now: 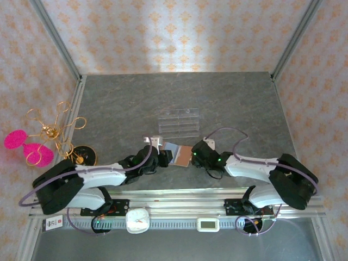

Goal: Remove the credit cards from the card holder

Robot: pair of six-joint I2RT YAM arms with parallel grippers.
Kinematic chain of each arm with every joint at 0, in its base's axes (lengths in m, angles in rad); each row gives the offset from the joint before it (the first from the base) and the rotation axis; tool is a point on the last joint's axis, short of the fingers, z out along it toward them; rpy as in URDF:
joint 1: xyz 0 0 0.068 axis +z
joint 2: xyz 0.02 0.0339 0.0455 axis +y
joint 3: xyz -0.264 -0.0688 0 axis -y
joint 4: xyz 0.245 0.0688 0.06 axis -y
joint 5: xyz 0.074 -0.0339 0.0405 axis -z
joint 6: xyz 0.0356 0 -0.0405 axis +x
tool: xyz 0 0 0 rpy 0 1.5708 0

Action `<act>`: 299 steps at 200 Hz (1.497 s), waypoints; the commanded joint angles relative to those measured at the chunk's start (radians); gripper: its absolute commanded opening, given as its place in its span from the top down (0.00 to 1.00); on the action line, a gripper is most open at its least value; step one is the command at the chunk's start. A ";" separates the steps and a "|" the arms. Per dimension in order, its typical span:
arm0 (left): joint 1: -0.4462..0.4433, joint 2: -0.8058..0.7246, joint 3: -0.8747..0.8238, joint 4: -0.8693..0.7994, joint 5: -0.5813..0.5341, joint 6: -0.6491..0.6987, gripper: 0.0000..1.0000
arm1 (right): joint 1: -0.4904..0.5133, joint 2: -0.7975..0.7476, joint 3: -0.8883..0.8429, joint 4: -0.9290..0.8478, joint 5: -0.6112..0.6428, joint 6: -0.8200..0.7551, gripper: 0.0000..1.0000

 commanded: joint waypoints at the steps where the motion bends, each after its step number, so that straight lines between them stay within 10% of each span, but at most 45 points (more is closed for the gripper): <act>1: -0.009 0.098 0.067 0.128 0.079 0.016 0.94 | -0.002 -0.058 -0.014 -0.056 0.068 0.014 0.60; 37: -0.029 0.252 0.136 0.147 0.125 0.019 1.00 | -0.002 -0.136 -0.016 -0.094 0.059 0.024 0.62; 74: -0.034 0.323 0.160 0.101 0.143 0.016 1.00 | -0.003 -0.298 0.002 -0.064 -0.038 -0.020 1.00; 203: -0.031 0.100 0.050 0.061 0.069 -0.017 1.00 | -0.070 0.124 0.084 0.188 -0.164 0.080 1.00; 299: -0.025 -0.382 -0.008 -0.256 -0.217 0.040 0.41 | -0.068 -0.192 0.079 -0.164 0.028 0.056 0.46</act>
